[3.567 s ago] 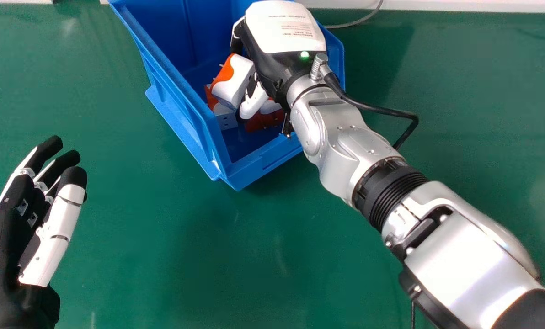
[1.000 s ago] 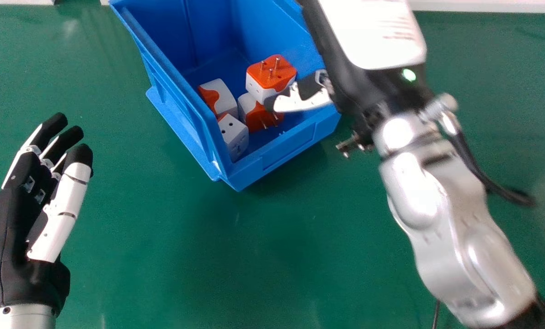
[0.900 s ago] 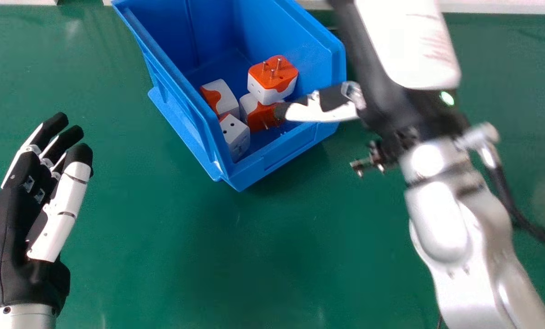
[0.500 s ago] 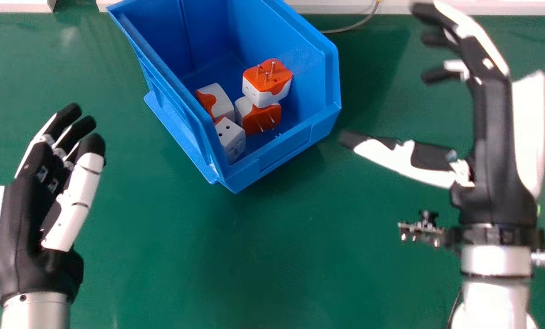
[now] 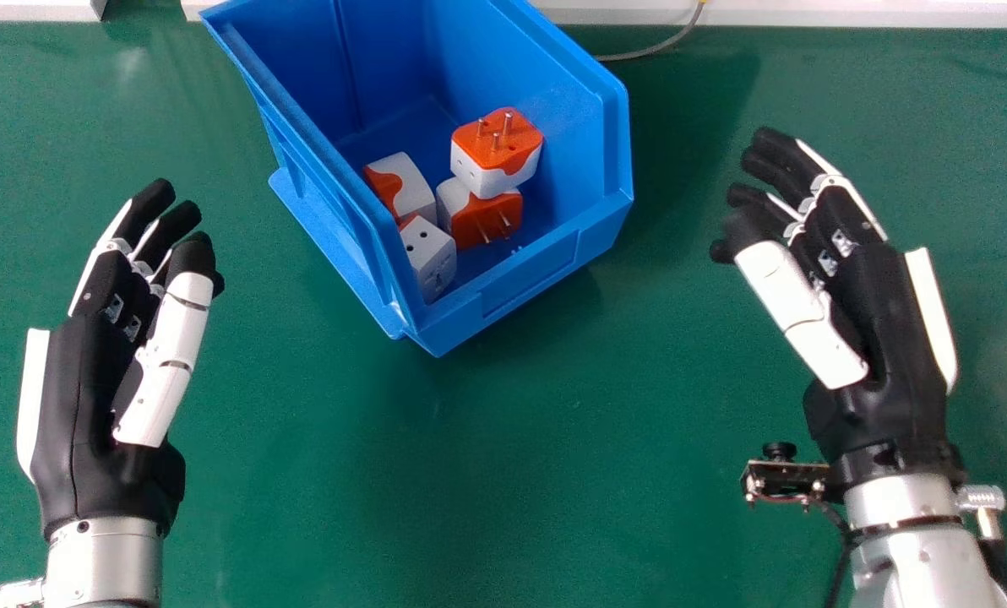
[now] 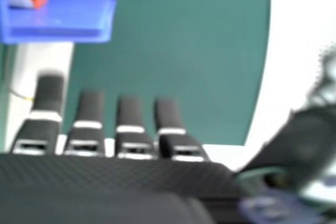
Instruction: Pick all objects and put in blue box
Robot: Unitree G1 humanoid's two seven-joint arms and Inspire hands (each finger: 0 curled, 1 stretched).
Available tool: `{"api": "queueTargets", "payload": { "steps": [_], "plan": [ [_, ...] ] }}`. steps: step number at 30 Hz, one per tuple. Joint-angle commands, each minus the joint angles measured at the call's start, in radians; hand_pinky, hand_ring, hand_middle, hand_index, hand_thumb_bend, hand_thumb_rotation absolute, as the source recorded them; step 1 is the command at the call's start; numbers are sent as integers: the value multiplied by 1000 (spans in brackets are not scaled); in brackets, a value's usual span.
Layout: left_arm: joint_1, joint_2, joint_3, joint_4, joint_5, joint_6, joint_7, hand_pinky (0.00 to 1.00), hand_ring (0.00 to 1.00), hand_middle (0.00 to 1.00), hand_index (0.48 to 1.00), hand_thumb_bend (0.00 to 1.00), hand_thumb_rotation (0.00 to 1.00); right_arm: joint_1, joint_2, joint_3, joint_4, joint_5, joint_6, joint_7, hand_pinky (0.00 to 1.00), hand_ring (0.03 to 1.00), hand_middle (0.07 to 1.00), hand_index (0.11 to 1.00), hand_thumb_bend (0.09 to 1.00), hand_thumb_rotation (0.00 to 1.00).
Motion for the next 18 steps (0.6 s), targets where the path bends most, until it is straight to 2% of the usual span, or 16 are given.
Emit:
{"api": "queueTargets", "payload": {
  "steps": [1,2,3,4,9,10,15,17,18],
  "plan": [
    [-13,10,8,16,-14,-50,-16,909,924,935,936,444,828,-25,4,-12,5,24,-9,27,935,963,967,961,406,923],
    [-14,9,9,26,-14,-63,-19,909,924,935,936,444,828,-27,7,-13,11,29,-7,35,935,963,967,961,406,923],
    [-13,9,11,32,-11,-73,-19,942,941,952,958,467,890,-30,10,-14,16,30,-8,41,959,976,979,975,404,951],
    [-11,8,13,36,-11,-82,-19,954,946,957,966,477,912,-32,14,-15,21,28,-11,45,967,981,984,980,403,961],
    [2,12,25,67,-29,-137,-44,993,970,977,994,507,986,-28,29,-18,34,21,-38,60,995,997,998,997,390,994],
    [6,11,27,68,-31,-143,-45,996,971,979,996,500,991,-24,31,-20,36,18,-48,62,997,999,999,998,386,996],
    [26,15,34,72,-40,-156,-50,1000,982,988,1000,471,999,-2,36,-23,56,-1,-95,68,1000,1000,1000,1000,371,1000],
    [31,19,36,79,-54,-153,-60,1000,984,989,1000,469,999,5,39,-22,67,-3,-105,71,1000,1000,1000,1000,368,1000],
    [35,19,37,79,-58,-148,-61,1000,990,993,1000,482,1000,7,41,-22,72,-2,-109,72,1000,1000,1000,1000,366,1000]
  ]
}}
